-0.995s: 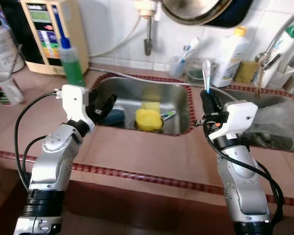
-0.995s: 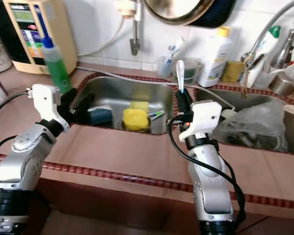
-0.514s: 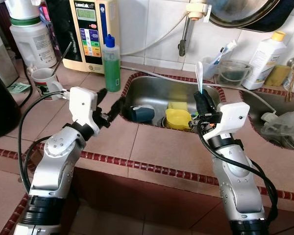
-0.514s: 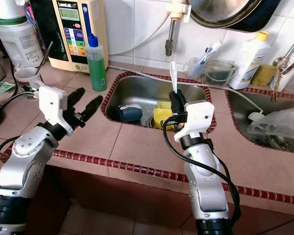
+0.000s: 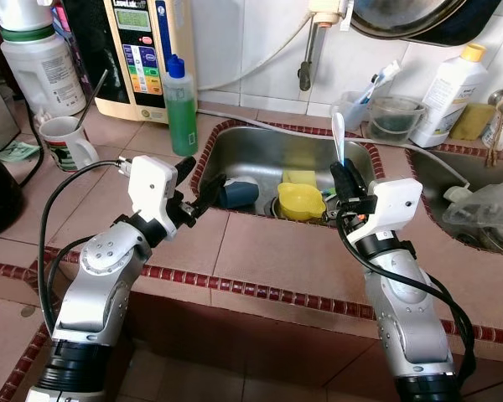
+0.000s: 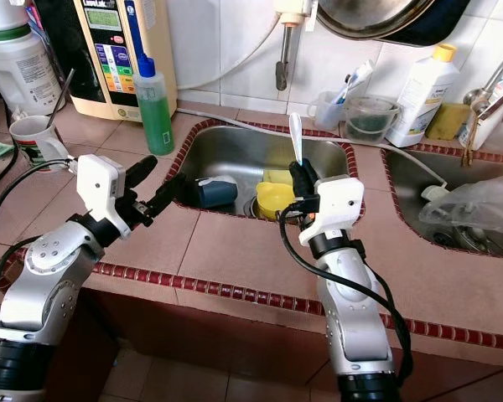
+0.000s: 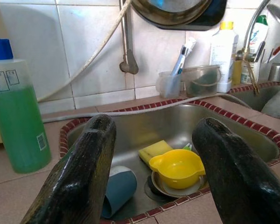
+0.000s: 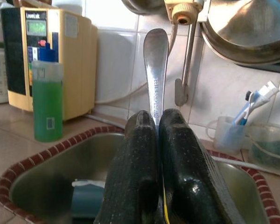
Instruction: Kitchen organization
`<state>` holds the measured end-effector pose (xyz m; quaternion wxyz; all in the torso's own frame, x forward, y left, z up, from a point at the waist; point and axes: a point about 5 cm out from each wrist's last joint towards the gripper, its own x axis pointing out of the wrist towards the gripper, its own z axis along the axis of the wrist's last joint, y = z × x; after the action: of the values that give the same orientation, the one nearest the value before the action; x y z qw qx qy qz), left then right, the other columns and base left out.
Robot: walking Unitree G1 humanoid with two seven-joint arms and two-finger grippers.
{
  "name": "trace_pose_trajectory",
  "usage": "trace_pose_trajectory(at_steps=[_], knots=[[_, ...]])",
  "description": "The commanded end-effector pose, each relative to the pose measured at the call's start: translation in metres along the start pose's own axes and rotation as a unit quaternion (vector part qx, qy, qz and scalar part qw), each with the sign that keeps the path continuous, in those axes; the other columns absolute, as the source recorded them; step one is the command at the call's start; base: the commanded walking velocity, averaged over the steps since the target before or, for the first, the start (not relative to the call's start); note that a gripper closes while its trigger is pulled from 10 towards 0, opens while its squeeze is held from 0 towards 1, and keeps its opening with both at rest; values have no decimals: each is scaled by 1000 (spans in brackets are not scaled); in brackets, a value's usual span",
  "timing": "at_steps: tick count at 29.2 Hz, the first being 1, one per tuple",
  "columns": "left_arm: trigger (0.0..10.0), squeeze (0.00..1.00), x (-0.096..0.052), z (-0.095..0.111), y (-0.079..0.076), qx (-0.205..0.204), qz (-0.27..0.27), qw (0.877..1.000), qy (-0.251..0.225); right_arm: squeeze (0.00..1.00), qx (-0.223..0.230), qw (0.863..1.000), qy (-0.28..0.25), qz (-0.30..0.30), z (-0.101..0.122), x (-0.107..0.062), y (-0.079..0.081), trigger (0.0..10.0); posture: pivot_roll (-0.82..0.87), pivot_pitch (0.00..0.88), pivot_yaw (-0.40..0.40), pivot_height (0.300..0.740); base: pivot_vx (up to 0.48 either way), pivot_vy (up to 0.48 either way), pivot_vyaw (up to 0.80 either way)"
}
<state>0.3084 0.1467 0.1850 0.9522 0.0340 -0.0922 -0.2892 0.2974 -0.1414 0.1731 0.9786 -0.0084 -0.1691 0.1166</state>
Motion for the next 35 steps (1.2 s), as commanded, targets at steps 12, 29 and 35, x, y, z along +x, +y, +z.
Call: trace_pose_trajectory(at_steps=[12, 29, 35], knots=[[10000, 0, -1, 4, -8, 2, -32, 999, -12, 0, -8, 1000, -5, 1, 0, 1, -3, 10000, 47, 19, -43, 740, 453, 0, 0], [10000, 0, -1, 6, -11, -27, -33, 999, -21, 0, -9, 1000, -5, 1, 0, 1, -5, 10000, 47, 22, -42, 740, 300, 0, 0], [10000, 0, -3, 7, -12, -27, -41, 999, -23, 0, -11, 1000, 0, 2, -3, 0, -7, 10000, 47, 27, -41, 740, 0, 0, 0]])
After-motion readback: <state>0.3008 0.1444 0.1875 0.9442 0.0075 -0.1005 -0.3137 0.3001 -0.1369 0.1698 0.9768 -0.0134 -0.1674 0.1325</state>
